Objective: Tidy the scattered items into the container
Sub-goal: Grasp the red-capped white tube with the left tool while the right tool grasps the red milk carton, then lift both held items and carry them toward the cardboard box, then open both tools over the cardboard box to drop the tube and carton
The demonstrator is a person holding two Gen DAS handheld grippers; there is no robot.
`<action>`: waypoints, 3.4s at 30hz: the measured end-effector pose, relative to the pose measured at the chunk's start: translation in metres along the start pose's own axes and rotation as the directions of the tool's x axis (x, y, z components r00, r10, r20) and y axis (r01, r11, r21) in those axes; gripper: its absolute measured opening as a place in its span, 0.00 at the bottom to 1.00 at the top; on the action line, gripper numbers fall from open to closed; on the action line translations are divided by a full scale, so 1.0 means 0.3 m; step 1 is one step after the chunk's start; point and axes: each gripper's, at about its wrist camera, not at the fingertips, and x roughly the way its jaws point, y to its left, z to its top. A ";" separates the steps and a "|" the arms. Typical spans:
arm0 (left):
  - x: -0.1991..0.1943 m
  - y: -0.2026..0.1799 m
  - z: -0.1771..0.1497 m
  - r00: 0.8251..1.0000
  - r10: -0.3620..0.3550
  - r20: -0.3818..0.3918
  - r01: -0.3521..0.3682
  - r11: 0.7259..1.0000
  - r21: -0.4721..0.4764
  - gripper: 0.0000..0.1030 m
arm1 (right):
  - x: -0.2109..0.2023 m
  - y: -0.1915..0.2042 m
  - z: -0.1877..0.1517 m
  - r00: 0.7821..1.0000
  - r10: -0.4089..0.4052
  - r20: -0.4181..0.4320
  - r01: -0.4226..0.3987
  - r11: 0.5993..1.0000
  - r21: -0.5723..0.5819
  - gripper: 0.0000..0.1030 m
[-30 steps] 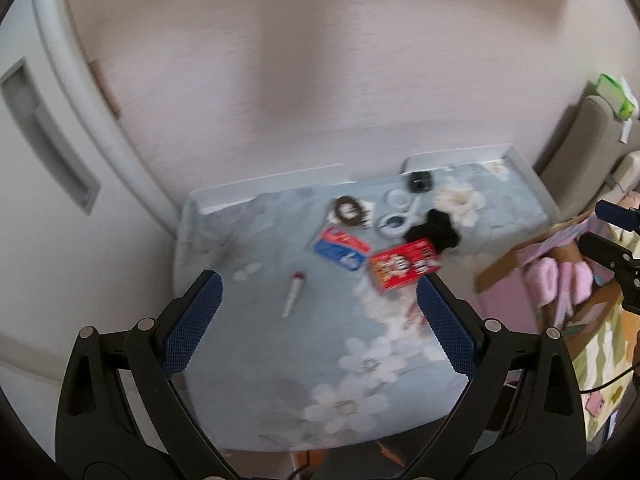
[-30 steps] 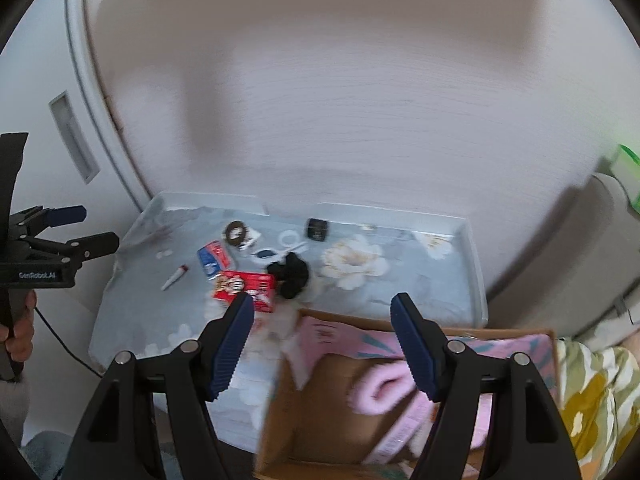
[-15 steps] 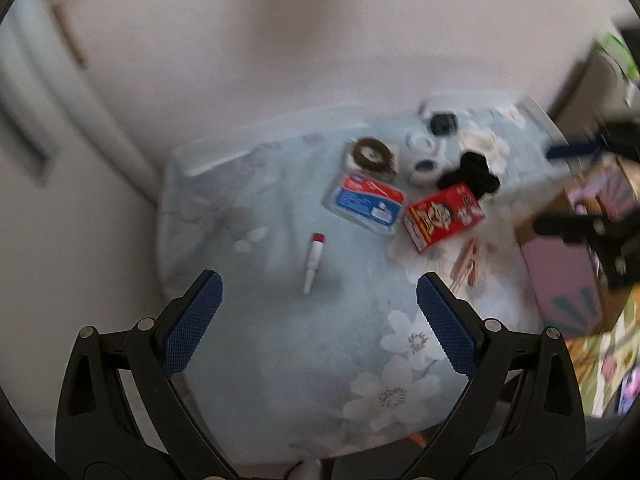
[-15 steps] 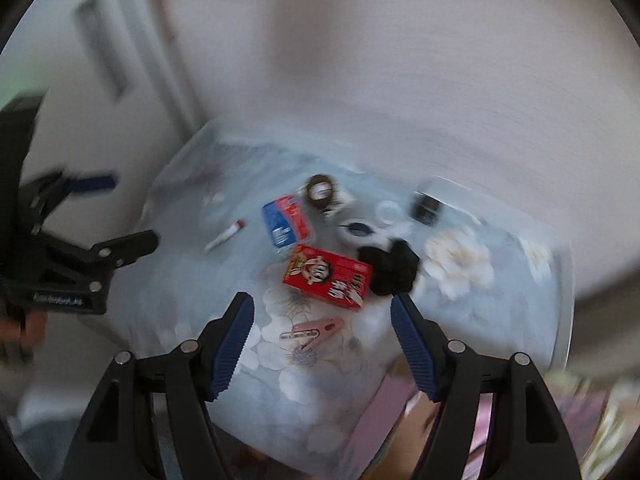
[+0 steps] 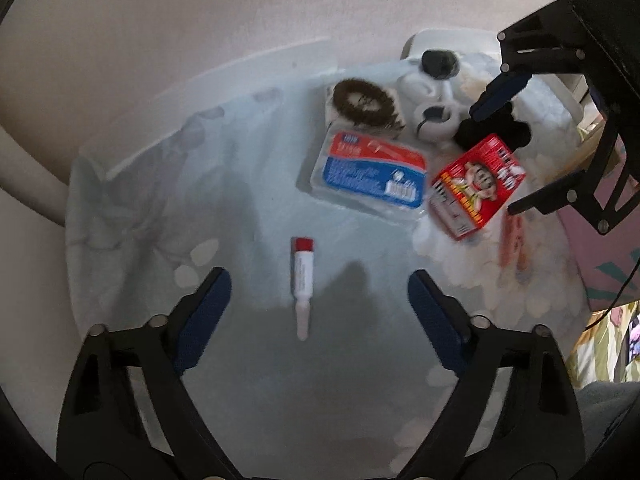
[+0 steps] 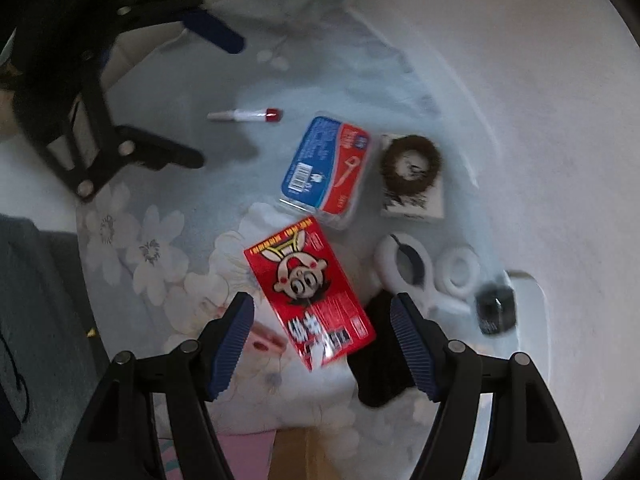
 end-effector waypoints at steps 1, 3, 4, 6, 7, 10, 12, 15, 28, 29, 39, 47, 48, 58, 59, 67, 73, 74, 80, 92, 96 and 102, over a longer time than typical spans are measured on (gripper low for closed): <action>0.010 0.000 -0.007 1.000 0.003 -0.003 -0.003 1.000 0.002 0.76 | 0.017 0.003 0.005 1.000 -0.001 -0.009 0.001 1.000 -0.020 0.65; 0.021 0.000 -0.019 1.000 0.006 -0.004 -0.006 1.000 0.006 0.71 | 0.042 0.008 0.010 1.000 -0.007 -0.016 0.006 0.999 -0.052 0.65; 0.025 -0.002 -0.023 1.000 0.004 -0.002 -0.004 1.000 0.008 0.68 | 0.047 0.009 0.010 1.000 0.008 -0.012 -0.009 0.998 -0.058 0.65; 0.030 -0.010 -0.029 1.000 0.010 0.008 -0.010 1.000 0.012 0.61 | 0.052 0.013 0.011 1.000 0.026 -0.002 -0.026 0.997 -0.071 0.65; 0.031 -0.012 -0.031 1.000 0.008 0.011 -0.008 1.000 0.014 0.59 | 0.056 0.017 0.010 1.000 0.026 -0.004 -0.026 0.996 -0.080 0.65; 0.041 -0.020 -0.035 1.000 0.003 0.013 -0.003 1.000 0.024 0.44 | 0.075 0.037 0.003 0.999 0.036 -0.027 -0.039 0.992 -0.116 0.65; 0.047 -0.020 -0.035 1.000 -0.001 0.010 0.000 1.000 0.029 0.39 | 0.086 0.045 -0.001 0.999 0.033 -0.032 -0.036 0.991 -0.128 0.65; 0.059 -0.021 -0.035 1.000 -0.012 0.006 0.012 0.999 0.034 0.26 | 0.106 0.049 -0.004 0.998 0.044 -0.042 -0.049 0.990 -0.129 0.65; 0.075 0.001 -0.006 0.999 -0.029 0.032 0.029 0.999 0.018 0.10 | 0.141 0.075 -0.023 0.996 0.075 -0.037 -0.079 0.992 -0.100 0.45; 0.075 0.002 -0.001 0.999 -0.029 0.031 0.028 0.999 0.016 0.10 | 0.140 0.076 -0.025 0.997 0.073 -0.038 -0.076 0.992 -0.098 0.45; 0.001 -0.011 0.004 0.998 -0.022 0.057 0.022 1.000 0.003 0.10 | 0.071 0.075 -0.046 0.998 0.055 0.010 -0.055 0.998 -0.043 0.45; -0.121 -0.002 0.007 0.995 -0.009 0.104 0.012 1.000 -0.028 0.10 | -0.082 0.063 -0.072 0.993 0.043 0.107 -0.046 0.999 0.025 0.45; -0.133 0.007 0.021 0.994 -0.001 0.106 0.004 1.000 -0.027 0.10 | -0.103 0.064 -0.078 0.993 0.035 0.114 -0.039 0.999 0.030 0.45; -0.397 -0.105 0.103 0.983 0.048 0.177 -0.045 0.999 -0.019 0.10 | -0.439 0.011 -0.084 0.968 -0.038 0.246 0.016 0.996 0.090 0.45; -0.428 -0.129 0.113 0.981 0.054 0.185 -0.052 0.999 -0.013 0.10 | -0.479 0.018 -0.098 0.966 -0.050 0.255 0.027 0.995 0.092 0.45; -0.620 -0.376 0.216 0.955 -0.064 0.290 0.039 0.995 0.090 0.10 | -0.691 0.123 -0.307 0.941 -0.173 0.291 0.134 0.980 0.150 0.45; -0.653 -0.613 0.295 0.939 -0.150 0.308 0.089 0.975 0.203 0.10 | -0.710 0.152 -0.526 0.933 -0.230 0.279 0.156 0.952 0.262 0.45; -0.651 -0.653 0.303 0.937 -0.167 0.305 0.100 0.970 0.223 0.10 | -0.705 0.154 -0.566 0.933 -0.237 0.271 0.157 0.946 0.283 0.45; -0.577 -0.890 0.327 0.945 -0.222 0.241 0.139 0.938 0.318 0.10 | -0.658 0.166 -0.757 0.938 -0.252 0.237 0.150 0.913 0.378 0.45; -0.295 -1.118 0.271 0.977 -0.208 0.053 0.178 0.920 0.349 0.10 | -0.460 0.141 -1.009 0.953 -0.197 0.229 0.046 0.844 0.535 0.45; -0.260 -1.138 0.259 0.979 -0.201 0.033 0.178 0.923 0.342 0.10 | -0.420 0.129 -1.044 0.955 -0.180 0.238 0.019 0.832 0.554 0.45; -0.254 -1.154 0.269 0.981 -0.193 0.015 0.177 0.927 0.330 0.36 | -0.409 0.119 -1.066 0.954 -0.136 0.266 -0.039 0.827 0.561 0.49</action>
